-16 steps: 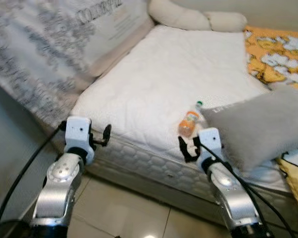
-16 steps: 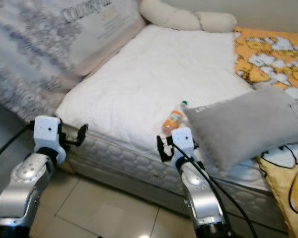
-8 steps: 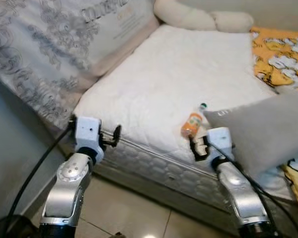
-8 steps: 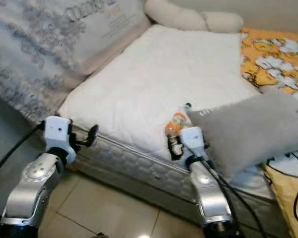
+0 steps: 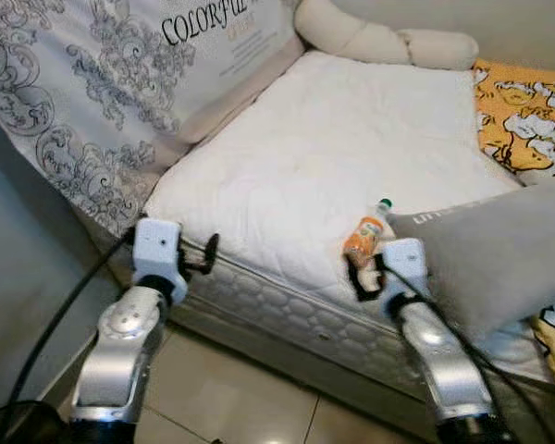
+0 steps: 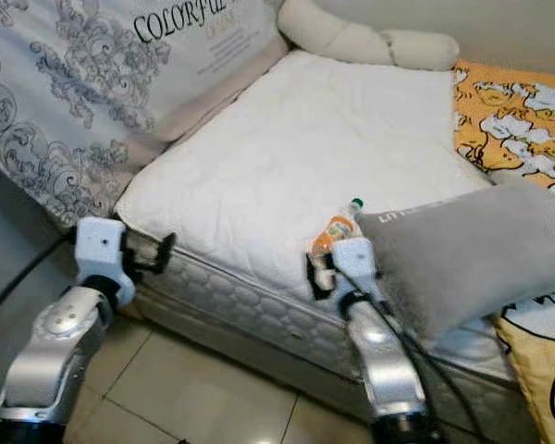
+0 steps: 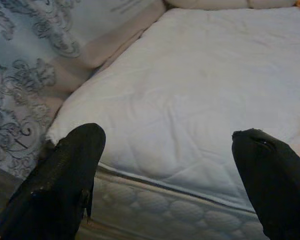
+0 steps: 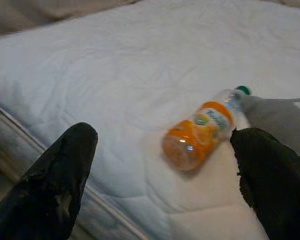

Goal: Clean up the room

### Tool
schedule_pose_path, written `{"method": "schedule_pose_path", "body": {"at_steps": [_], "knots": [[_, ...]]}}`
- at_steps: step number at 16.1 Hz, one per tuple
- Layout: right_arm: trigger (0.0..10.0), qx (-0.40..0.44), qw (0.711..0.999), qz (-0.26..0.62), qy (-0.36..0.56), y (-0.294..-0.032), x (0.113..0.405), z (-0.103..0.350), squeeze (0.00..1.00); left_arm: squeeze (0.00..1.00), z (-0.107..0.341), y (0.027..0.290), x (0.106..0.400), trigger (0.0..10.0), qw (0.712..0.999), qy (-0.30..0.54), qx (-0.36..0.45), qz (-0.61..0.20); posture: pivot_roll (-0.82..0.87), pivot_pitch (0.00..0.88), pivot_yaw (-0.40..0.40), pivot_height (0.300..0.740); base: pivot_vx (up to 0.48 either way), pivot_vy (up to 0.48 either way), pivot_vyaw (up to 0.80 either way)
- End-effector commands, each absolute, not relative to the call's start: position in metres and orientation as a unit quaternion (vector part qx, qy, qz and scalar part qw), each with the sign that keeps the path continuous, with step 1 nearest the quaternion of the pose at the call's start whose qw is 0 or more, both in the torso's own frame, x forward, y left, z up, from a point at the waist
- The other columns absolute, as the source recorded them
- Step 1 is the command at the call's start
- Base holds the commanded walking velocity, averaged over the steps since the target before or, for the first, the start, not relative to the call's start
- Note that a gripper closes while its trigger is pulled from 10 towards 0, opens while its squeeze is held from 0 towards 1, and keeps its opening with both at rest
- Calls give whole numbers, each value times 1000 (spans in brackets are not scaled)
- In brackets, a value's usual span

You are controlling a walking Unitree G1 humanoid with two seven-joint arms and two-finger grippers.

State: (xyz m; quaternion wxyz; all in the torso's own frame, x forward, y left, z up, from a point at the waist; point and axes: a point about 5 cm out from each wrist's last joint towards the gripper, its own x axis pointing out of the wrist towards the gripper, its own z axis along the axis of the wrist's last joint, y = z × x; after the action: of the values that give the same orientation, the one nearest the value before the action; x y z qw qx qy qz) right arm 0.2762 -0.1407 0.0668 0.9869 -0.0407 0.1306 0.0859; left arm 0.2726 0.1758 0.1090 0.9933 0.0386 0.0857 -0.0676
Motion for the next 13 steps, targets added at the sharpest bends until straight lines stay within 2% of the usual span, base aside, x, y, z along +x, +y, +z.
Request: {"method": "schedule_pose_path", "body": {"at_steps": [1,11,13], "knots": [[10000,-33,987,77,135,-148,278,68,0,0,110,173,273,10000,993,84,39,-72,47,0,24,740,240,0,0],[10000,-30,986,58,155,-147,284,68,0,0,111,175,272,10000,992,86,44,-79,50,0,36,740,0,0,0],[10000,-36,986,59,150,-147,285,69,0,0,111,174,273,10000,992,86,44,-81,50,0,36,740,272,0,0]]}}
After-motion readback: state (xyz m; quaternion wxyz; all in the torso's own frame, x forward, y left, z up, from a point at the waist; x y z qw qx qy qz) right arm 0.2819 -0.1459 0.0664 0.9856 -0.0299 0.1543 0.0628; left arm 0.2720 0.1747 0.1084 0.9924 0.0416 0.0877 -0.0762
